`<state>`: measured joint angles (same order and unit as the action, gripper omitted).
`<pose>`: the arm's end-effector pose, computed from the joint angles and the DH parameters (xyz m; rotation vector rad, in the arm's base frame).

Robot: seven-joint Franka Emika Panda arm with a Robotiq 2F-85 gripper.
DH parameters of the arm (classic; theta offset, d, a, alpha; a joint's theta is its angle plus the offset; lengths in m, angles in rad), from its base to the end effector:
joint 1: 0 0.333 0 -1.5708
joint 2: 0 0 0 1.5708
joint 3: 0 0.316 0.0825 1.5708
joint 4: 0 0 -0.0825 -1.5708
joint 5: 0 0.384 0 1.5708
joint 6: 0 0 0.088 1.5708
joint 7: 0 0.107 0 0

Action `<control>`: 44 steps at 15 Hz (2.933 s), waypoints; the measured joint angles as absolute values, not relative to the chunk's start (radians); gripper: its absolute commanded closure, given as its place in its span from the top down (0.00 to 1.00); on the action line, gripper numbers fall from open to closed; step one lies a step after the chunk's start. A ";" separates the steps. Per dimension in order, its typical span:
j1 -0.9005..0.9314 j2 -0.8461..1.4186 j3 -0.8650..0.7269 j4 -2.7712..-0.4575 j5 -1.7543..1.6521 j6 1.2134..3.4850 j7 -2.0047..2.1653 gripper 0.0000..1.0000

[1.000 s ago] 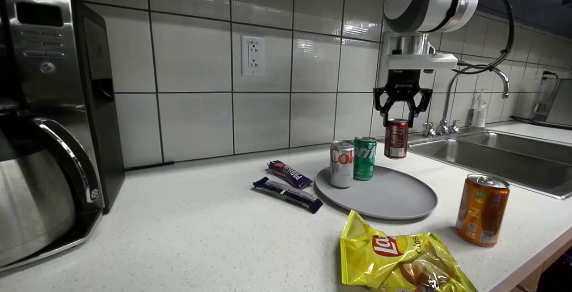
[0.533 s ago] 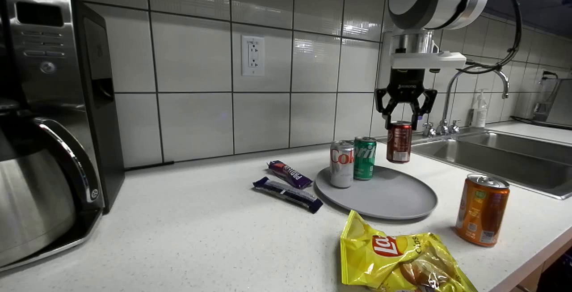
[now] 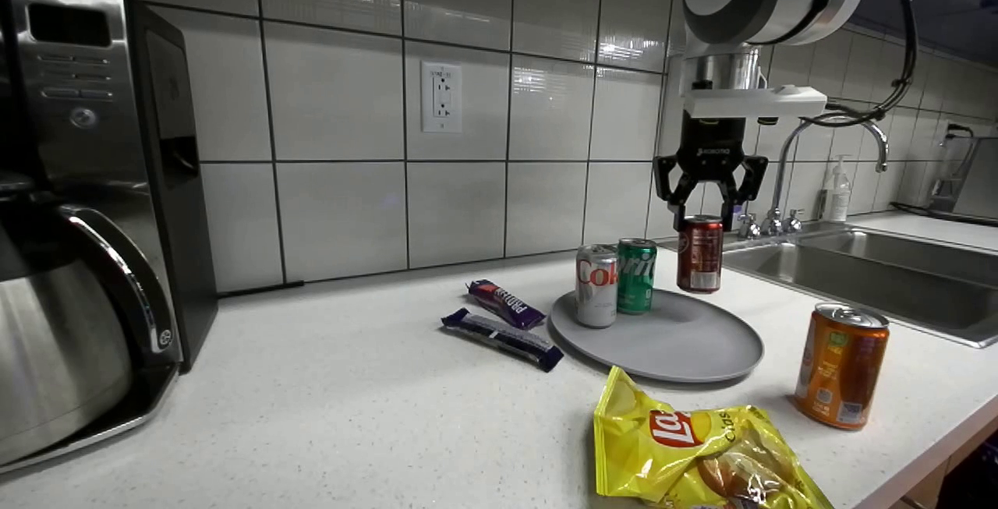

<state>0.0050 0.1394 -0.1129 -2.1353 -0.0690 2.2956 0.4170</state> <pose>0.5586 -0.0612 0.3443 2.9899 -0.7292 0.0487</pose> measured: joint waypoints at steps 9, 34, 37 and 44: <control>0.005 0.130 -0.103 -2.180 -0.075 2.310 0.262 0.38; 0.005 0.138 -0.084 -2.239 -0.066 2.372 0.041 1.00; 0.005 0.132 -0.084 -2.239 -0.066 2.372 0.037 1.00; 0.004 0.095 -0.081 -2.240 -0.066 2.370 0.037 1.00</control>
